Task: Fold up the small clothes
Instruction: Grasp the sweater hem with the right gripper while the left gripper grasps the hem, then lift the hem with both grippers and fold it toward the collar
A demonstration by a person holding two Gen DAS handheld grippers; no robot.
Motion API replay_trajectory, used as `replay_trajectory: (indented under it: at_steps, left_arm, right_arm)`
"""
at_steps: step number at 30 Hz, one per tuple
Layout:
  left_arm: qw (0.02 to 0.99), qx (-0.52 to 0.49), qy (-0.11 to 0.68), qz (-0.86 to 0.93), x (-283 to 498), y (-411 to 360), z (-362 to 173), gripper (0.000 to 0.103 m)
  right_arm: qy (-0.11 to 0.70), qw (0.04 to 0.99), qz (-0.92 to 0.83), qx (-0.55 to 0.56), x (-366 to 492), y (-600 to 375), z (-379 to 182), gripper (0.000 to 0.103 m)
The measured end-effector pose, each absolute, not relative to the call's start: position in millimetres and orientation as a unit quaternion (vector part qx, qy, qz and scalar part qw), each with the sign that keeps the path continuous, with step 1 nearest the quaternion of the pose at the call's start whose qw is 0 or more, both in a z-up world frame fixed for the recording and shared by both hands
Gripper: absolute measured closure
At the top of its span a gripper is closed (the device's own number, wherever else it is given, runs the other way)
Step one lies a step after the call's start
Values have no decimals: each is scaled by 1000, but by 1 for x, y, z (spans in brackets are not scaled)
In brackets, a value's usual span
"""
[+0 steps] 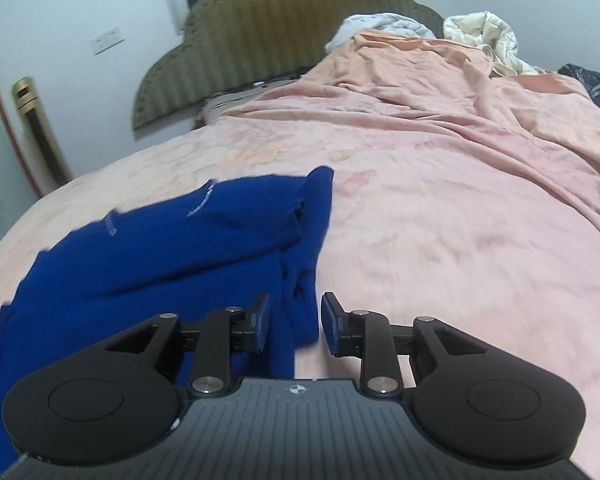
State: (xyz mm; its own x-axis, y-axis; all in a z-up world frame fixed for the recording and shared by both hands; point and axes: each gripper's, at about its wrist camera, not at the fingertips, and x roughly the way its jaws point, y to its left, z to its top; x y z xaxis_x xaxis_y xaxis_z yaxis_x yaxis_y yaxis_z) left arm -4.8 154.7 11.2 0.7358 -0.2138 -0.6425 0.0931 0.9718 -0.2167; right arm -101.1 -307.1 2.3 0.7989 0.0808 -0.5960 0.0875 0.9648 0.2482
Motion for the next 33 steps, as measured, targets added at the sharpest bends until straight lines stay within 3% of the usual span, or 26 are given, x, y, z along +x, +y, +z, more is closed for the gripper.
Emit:
replay_trajectory:
  at_steps: [5,8,12,14,16,17,18,19,21,33]
  left_arm:
    - [901,-120,391,-144,-41,163,8,22]
    - [883,-134,413,-181,-57,162,3,22]
    - [858,-160,440,-211,-71,161,-8,22]
    - [846,-176,448,-230,-75,157,-14,23]
    - [847,-176,447,-229,-77,151,-16,31]
    - [848,-168,445,-232,-78,145,-17,35]
    - [851,-157,443,-233,-79,140,-17,49]
    - [852,-145,447,-231,-80,135,-18,74]
    - [848,-138,457,-229,-77,131,-20,92]
    - [875,-168,372,-261,-108,162,45,94]
  right_arm:
    - [334,926,50,169,-152,-311,4,62]
    - [343,909,68,228,-181,-318,-2,44]
    - [353,892,101,263,-209,-320,-13,43]
    - [353,882,123,286,-217,-318,-18,51]
    - [364,876,129,290,-219,-312,-24,71]
    - [367,875,129,288,-219,-310,-28,74]
    - [365,876,129,287,-220,-306,-30,78]
    - [364,877,131,287,-221,-304,-30,83]
    - [364,876,129,288,-220,-303,-31,92]
    - [271,893,178,311,-238,-316,28,94]
